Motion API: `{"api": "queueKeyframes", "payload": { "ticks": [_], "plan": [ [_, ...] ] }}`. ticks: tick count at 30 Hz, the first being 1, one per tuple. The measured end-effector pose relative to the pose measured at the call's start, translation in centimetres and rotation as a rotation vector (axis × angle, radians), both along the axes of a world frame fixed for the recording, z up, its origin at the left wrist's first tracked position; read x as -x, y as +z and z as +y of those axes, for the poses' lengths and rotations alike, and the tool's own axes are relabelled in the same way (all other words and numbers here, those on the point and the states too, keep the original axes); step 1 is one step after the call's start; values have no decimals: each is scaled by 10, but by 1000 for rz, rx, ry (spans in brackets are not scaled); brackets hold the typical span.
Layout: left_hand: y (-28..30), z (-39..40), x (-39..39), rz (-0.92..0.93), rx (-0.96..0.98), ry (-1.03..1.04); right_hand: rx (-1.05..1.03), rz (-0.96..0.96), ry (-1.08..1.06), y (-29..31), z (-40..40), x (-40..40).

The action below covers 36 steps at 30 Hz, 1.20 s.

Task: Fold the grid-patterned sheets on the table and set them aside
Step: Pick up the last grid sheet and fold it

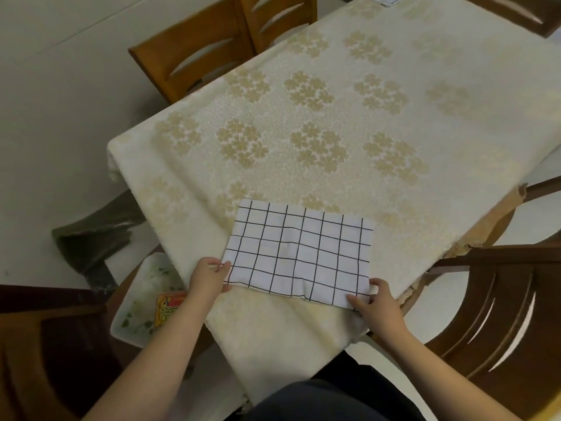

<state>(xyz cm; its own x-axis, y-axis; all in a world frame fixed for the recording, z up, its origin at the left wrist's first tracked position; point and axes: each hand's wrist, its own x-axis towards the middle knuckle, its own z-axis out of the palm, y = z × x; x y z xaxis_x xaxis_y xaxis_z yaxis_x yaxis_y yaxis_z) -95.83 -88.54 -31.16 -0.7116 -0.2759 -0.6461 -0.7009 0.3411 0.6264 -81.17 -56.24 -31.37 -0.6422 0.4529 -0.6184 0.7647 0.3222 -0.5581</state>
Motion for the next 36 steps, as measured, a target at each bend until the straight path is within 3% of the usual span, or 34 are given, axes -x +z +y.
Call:
{"api": "queueKeyframes", "payload": {
  "ticks": [6, 18, 28, 36],
  "plan": [
    [-4, -18, -18, -55, -146, -12, -28, 43, 7, 0, -17, -24],
    [-3, -43, -42, 43, -127, -3, -90, -18, 1, 15, -42, -62],
    [-2, -32, -76, -60, -495, 269, -164, 151, 15, 35, -48, -51],
    [-7, -44, -69, 1, -323, 240, -147, 257, 271, 44, -49, 16]
  ]
}}
